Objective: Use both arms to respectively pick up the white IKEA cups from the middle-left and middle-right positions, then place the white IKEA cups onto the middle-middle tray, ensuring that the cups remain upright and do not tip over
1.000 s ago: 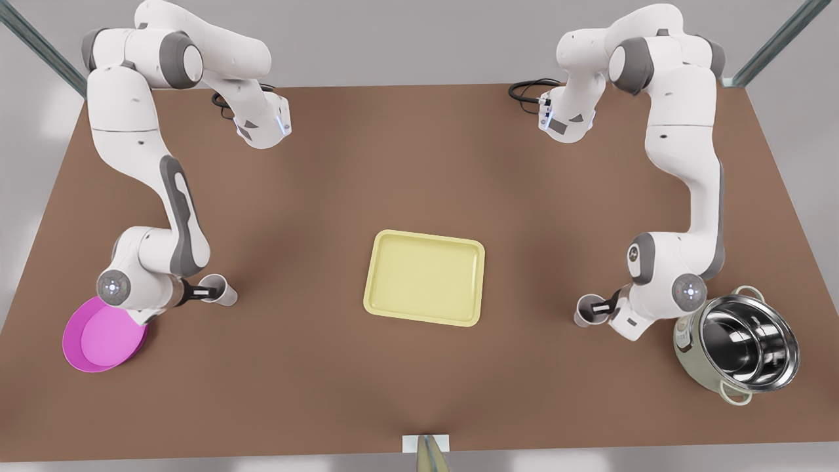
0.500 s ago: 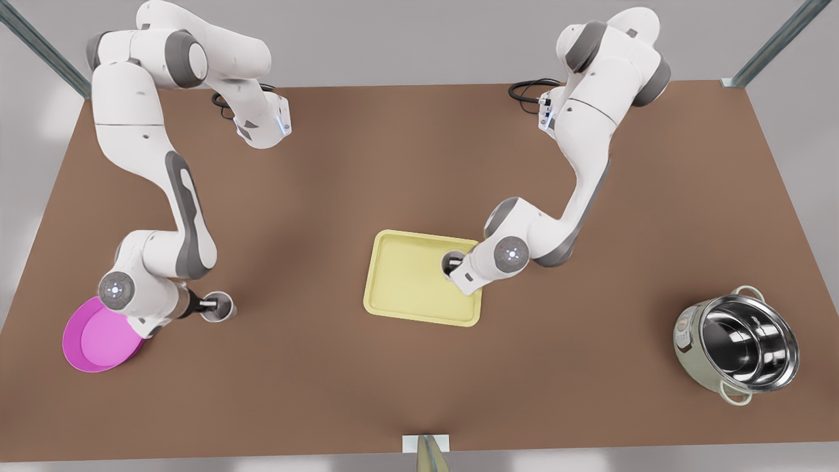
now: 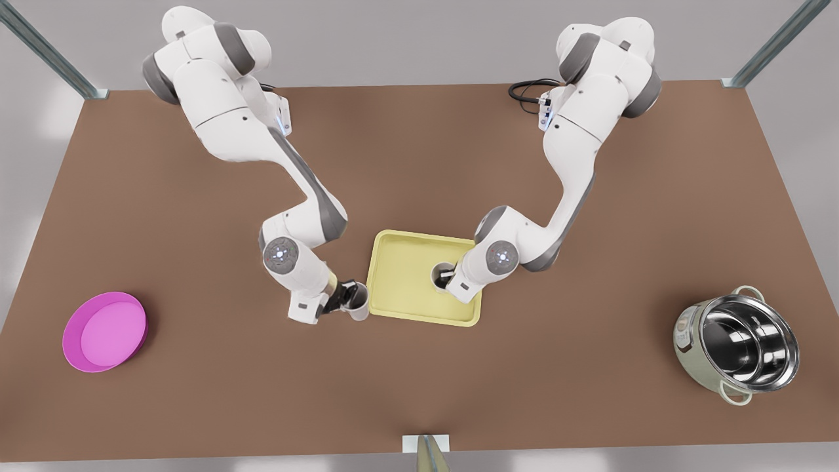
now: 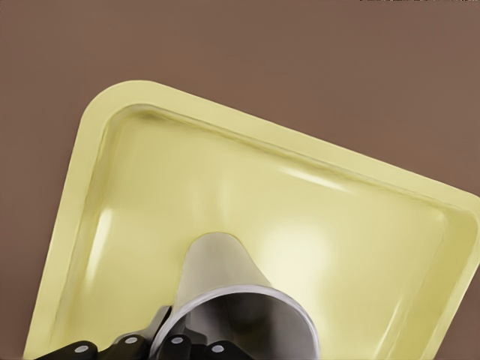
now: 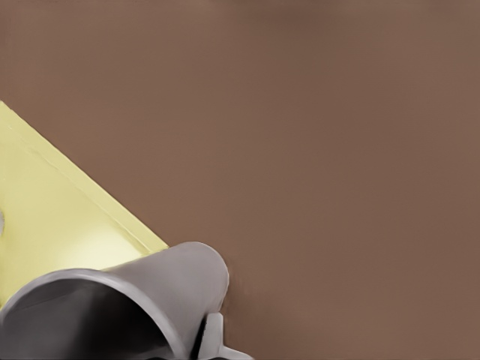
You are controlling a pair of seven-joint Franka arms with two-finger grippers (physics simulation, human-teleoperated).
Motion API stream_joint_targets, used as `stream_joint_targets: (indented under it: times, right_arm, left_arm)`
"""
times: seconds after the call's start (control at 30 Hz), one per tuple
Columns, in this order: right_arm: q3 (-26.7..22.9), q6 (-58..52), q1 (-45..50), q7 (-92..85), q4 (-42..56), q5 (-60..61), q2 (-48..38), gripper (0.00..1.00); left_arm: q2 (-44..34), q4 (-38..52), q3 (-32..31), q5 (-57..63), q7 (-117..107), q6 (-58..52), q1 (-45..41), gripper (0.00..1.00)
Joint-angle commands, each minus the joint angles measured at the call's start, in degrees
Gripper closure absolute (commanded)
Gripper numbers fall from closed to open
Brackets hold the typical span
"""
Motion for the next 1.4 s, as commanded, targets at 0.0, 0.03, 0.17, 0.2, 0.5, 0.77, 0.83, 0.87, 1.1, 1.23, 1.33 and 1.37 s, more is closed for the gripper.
stream_joint_targets:
  times: [0.0,0.03,0.17,0.2,0.5,0.77,0.83,0.87,1.1,1.23,1.33,1.37]
  right_arm:
    - [0.0,5.2,1.7,2.5,0.5,-0.1,0.3,0.79]
    - [0.0,5.2,2.5,2.7,0.5,0.0,0.3,0.79]
    - [0.0,4.4,6.1,3.7,-2.0,0.0,1.4,0.79]
    - [0.0,4.4,6.3,3.7,-2.9,0.0,1.5,0.79]
    - [0.0,4.3,6.4,3.8,-4.3,0.0,3.0,0.00]
    - [0.0,2.5,5.9,2.7,-4.1,0.1,0.9,0.00]
    - [0.0,-1.7,5.4,2.6,-4.2,0.0,-1.5,0.00]
    - [0.0,-5.8,5.0,1.8,-4.2,0.1,-4.3,0.00]
    - [-8.1,-49.2,-7.0,4.0,11.8,-16.3,-12.8,0.00]
    - [-9.8,-50.6,-10.0,3.6,8.2,-11.6,-25.4,0.00]
    - [-9.7,-50.6,-10.5,4.0,5.9,-9.7,-28.8,0.00]
    - [-9.7,-50.6,-10.5,4.0,5.9,-9.7,-29.0,0.00]
  left_arm:
    - [-0.1,-0.1,0.0,0.1,-9.6,1.4,0.0,0.55]
    - [0.0,-0.1,0.0,0.2,-9.6,1.4,0.0,0.39]
    - [-0.2,-0.1,-0.1,0.1,-9.7,1.3,0.2,0.04]
    - [-0.4,-0.2,-0.1,0.1,-9.8,1.0,0.4,0.00]
    - [-14.3,9.8,-0.2,4.9,-7.8,-42.1,6.8,0.00]
    - [-33.4,5.0,10.5,11.2,46.3,-51.8,14.6,0.00]
    - [-30.8,5.8,10.3,11.2,46.3,-51.8,15.0,0.00]
    - [-30.8,5.9,10.3,11.1,46.3,-51.7,15.6,0.00]
    - [-29.6,5.7,10.2,8.2,46.7,-52.3,16.2,0.00]
    - [-29.8,5.9,10.1,8.5,46.7,-52.4,16.2,0.00]
    - [-29.6,6.0,10.1,8.2,46.7,-53.5,16.3,0.00]
    - [-29.7,6.1,10.1,8.3,46.7,-53.8,16.0,0.00]
